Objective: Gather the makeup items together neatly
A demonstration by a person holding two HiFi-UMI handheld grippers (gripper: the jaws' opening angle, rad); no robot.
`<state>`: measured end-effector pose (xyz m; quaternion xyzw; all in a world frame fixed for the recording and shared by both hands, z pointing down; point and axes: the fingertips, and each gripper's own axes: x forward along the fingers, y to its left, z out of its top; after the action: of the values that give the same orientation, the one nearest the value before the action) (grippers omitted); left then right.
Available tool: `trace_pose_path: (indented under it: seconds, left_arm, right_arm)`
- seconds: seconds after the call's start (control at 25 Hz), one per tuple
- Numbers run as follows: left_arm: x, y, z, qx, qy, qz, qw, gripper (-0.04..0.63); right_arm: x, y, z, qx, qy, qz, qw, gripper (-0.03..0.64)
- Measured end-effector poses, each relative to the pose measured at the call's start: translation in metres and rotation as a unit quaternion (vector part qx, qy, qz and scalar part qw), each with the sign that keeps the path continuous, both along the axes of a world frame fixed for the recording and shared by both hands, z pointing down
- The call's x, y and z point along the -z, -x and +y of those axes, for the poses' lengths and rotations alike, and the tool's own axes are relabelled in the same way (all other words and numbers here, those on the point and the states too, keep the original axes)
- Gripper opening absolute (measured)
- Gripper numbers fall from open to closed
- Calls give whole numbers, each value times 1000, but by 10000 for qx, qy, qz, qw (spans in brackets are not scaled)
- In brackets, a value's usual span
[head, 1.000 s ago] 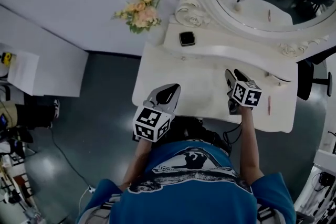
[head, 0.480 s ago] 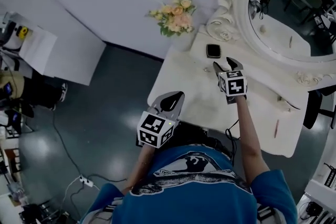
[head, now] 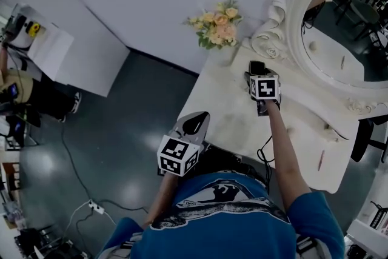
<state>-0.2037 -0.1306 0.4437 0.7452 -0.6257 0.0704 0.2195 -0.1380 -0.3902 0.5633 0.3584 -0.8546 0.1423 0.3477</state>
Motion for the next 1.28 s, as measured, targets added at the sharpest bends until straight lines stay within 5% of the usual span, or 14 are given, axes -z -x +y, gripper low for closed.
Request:
trace_pose_path:
  seconds: [0.6,1.28]
  left_arm:
    - [-3,-14,-9,-333,10,61,9994,11]
    - [-9,-62,-29,-1085,83,82,9940,11]
  right_arm:
    - [0,-2,7,-32,-216,-386,9990,318]
    - [1,-89,74,-698,43,-673,9953,314]
